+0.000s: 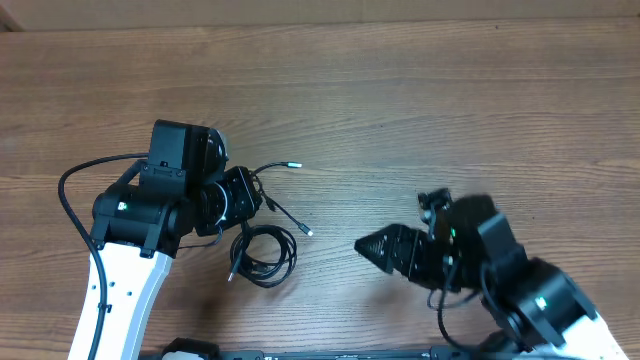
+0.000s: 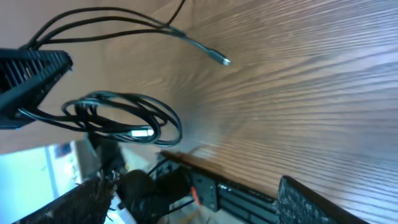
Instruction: Untangle cables
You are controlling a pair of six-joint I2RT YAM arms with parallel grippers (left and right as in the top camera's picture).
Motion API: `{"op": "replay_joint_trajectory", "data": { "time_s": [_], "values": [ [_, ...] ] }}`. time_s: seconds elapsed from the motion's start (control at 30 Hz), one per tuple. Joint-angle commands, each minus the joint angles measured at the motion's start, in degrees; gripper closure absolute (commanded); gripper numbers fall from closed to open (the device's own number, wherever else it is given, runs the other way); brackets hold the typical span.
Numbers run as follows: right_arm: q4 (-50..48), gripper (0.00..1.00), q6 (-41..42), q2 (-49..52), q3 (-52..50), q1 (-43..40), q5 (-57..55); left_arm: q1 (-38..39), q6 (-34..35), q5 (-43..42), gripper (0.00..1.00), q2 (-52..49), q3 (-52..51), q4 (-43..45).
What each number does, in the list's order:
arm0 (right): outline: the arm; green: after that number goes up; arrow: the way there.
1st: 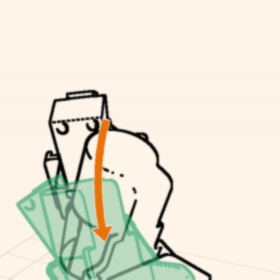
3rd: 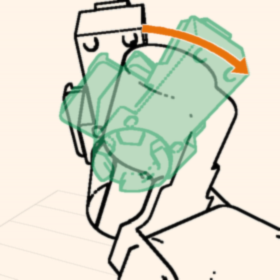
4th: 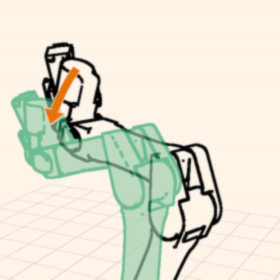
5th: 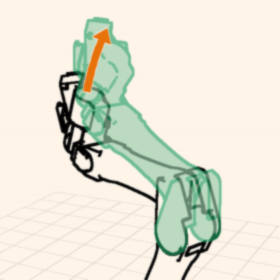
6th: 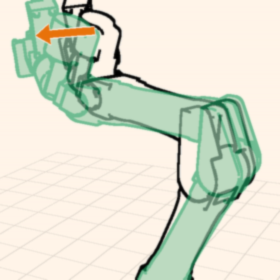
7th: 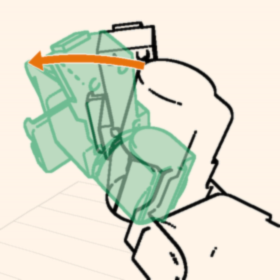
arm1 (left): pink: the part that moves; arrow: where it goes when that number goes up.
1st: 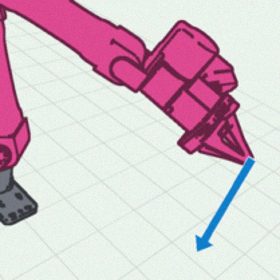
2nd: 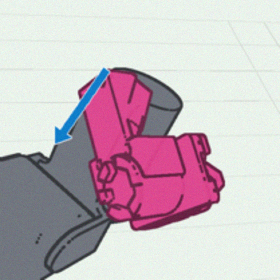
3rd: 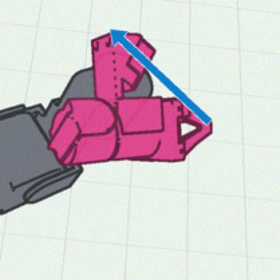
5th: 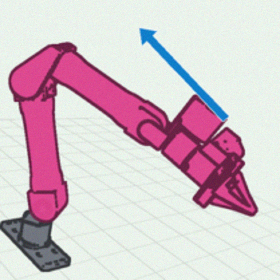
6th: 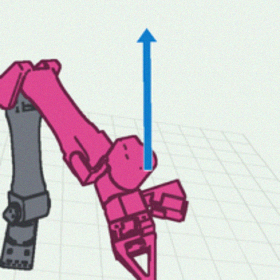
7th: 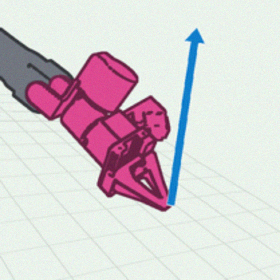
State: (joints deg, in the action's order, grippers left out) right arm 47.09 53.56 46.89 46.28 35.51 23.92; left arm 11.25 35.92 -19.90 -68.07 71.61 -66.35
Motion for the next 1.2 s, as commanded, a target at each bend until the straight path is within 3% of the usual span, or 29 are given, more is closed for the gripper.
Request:
{"op": "replay_joint_trajectory", "data": {
  "time_s": [0.0,0.13,0.23,0.27,0.67,0.83,1.17],
  "values": [
    [0.39,0.17,5.35,-2.97,0.17,5.07,-13.9,0.39,1.46,-0.48,0.96,-0.13,0.5,0.68],
    [-0.2,0.16,9.4,-2.91,0.17,9.62,-17.9,0.39,2.47,-0.48,0.95,-0.13,0.5,0.61],
    [-0.17,0.01,14.32,-1.57,0.17,12.04,-21.79,0.39,2.91,-0.48,0.95,-0.13,0.5,0.59],
    [-0.22,0.0,15.61,-1.03,0.17,12.33,-22.23,0.39,3.21,-0.5,0.96,-0.13,0.48,0.59],
    [-4.04,0.0,18.69,8.31,0.17,12.44,-18.45,0.39,4.66,-0.46,0.96,-0.17,0.5,0.55],
    [-5.88,0.0,20.65,8.85,0.17,12.44,-18.25,0.42,13.29,1.4,0.96,-0.17,0.48,-0.11],
    [-6.36,0.0,21.9,8.85,0.17,12.44,-17.42,0.42,15.54,2.51,0.95,-0.17,0.48,-0.31]
  ]
}}
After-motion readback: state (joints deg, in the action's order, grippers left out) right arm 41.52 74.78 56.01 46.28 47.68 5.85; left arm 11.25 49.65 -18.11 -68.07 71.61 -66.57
